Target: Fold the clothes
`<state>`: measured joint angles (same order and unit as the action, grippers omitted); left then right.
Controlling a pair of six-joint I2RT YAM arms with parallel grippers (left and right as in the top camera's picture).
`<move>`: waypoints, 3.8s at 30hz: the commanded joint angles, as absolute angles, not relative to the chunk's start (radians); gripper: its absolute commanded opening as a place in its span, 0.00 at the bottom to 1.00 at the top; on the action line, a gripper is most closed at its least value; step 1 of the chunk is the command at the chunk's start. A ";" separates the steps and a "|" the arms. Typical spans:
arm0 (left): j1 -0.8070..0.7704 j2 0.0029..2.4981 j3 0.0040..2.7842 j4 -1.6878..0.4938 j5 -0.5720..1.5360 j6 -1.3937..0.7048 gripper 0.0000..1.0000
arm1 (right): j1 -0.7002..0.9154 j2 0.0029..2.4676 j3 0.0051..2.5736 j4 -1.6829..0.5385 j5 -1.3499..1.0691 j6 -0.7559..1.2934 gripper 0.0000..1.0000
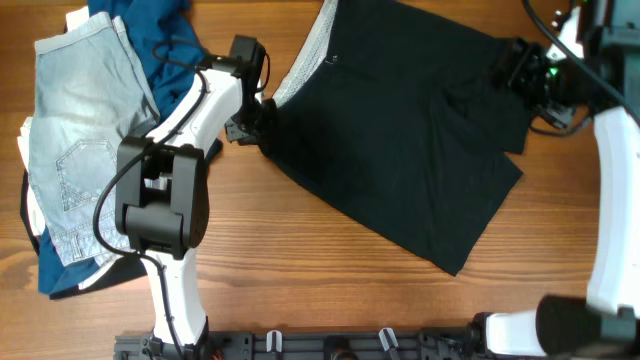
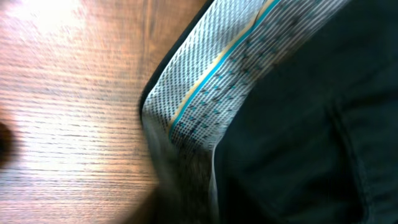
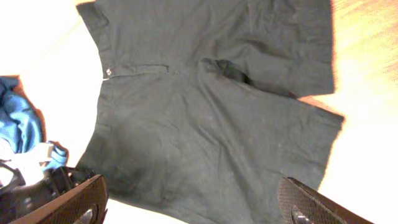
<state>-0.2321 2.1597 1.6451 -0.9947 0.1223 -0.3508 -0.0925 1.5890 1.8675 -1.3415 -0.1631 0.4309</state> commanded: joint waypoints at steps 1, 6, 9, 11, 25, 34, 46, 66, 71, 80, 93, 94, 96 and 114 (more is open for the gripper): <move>-0.237 2.176 1.581 -1.061 0.120 -0.364 0.04 | -0.089 1.531 1.852 -1.396 -0.093 0.444 0.88; -0.236 2.173 1.498 -1.210 0.059 -0.420 0.04 | -0.089 1.529 1.843 -1.457 -0.093 0.440 0.87; -0.236 2.171 1.445 -1.206 0.061 -0.509 0.04 | -0.089 1.527 1.843 -1.467 -0.093 0.437 0.86; -0.236 2.167 1.406 -1.203 0.067 -0.566 0.04 | -0.089 1.527 1.843 -1.475 -0.093 0.437 0.85; -0.255 1.850 1.312 -1.127 0.035 -0.661 0.04 | -0.089 1.449 1.821 -1.554 -0.093 0.421 0.79; -0.276 1.778 1.312 -1.238 -0.077 -0.901 0.04 | -0.089 1.040 1.280 -1.435 -0.244 0.479 0.81; -0.278 1.779 1.312 -1.145 -0.080 -0.898 0.04 | 0.132 1.164 0.940 -1.372 -0.120 0.687 0.79; -0.278 1.779 1.311 -1.084 -0.080 -0.898 0.04 | 0.498 1.387 0.625 -0.998 -0.117 1.220 0.55; -0.278 1.779 1.311 -1.084 -0.080 -0.898 0.04 | 0.498 1.388 0.545 -0.869 -0.118 1.233 0.68; -0.278 1.779 1.311 -1.097 -0.076 -0.898 0.04 | 0.498 1.388 0.522 -0.884 -0.109 1.148 0.04; -0.211 1.523 1.324 -1.166 -0.087 -0.868 0.04 | 0.278 1.116 0.957 -1.118 -0.041 0.711 0.04; -0.212 1.481 1.324 -1.174 -0.084 -0.868 0.04 | 0.218 1.104 1.021 -1.151 -0.041 0.657 0.04; -0.212 1.444 1.324 -1.184 -0.078 -0.868 0.04 | 0.152 1.103 1.078 -1.193 -0.041 0.604 0.04; -0.298 1.358 1.322 -1.229 -0.073 -0.880 0.04 | 0.013 1.085 1.139 -1.389 -0.204 0.500 0.82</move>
